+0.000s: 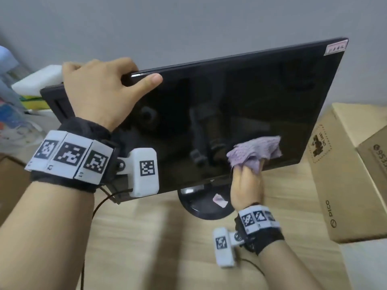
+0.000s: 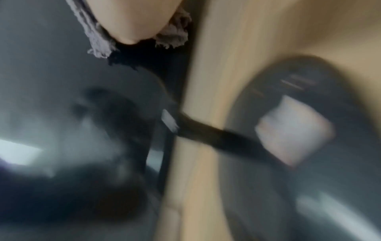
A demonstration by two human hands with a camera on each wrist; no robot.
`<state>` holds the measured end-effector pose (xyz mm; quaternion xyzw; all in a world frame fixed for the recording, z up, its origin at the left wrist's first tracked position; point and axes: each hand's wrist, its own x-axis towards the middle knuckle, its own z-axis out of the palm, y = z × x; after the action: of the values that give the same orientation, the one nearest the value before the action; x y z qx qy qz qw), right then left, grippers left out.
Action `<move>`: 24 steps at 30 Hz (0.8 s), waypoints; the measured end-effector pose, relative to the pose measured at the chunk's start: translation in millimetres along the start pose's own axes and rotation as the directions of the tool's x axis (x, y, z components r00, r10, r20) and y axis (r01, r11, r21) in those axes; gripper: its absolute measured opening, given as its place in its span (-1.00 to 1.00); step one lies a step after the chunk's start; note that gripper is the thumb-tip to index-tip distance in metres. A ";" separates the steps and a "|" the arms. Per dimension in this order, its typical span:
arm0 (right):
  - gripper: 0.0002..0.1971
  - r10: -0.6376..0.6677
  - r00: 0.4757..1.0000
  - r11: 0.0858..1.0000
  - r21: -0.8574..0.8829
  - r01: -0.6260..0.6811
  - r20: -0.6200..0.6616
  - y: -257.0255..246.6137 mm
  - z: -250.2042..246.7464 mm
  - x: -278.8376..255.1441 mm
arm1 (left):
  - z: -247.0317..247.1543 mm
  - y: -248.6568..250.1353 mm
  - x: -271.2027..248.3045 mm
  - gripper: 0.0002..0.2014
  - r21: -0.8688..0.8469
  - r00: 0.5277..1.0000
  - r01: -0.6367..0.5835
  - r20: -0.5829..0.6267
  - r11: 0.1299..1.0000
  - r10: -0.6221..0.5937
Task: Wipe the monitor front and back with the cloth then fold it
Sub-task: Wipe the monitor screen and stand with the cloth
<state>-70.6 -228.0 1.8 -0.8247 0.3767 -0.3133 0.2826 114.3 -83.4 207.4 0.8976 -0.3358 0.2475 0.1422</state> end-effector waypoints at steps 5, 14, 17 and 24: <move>-0.26 -0.030 0.897 0.940 0.293 0.175 -0.442 -32.5 -62.9 110.7 | -0.8 3.8 3.7 -0.33 0.011 1.000 0.002 -0.006 1.000 -0.002; -0.38 -0.565 0.822 0.765 -0.329 0.554 0.070 -49.1 40.5 4.0 | 1.7 7.9 13.9 -0.35 -0.013 0.999 0.032 0.028 0.999 -0.031; -0.44 -0.570 0.777 0.656 -0.421 0.627 0.269 -21.6 53.8 -30.0 | 2.6 3.6 10.6 -0.33 -0.013 0.999 0.047 0.024 0.999 -0.047; -0.40 0.202 0.954 0.969 -0.097 -0.228 -0.221 48.3 -20.4 46.4 | 3.1 2.1 10.6 -0.26 0.014 0.999 0.030 0.017 0.999 -0.030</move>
<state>-82.8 -296.6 -4.9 -0.7568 0.5104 -0.3422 0.2230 120.9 -91.9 210.7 0.9057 -0.3219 0.2398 0.1366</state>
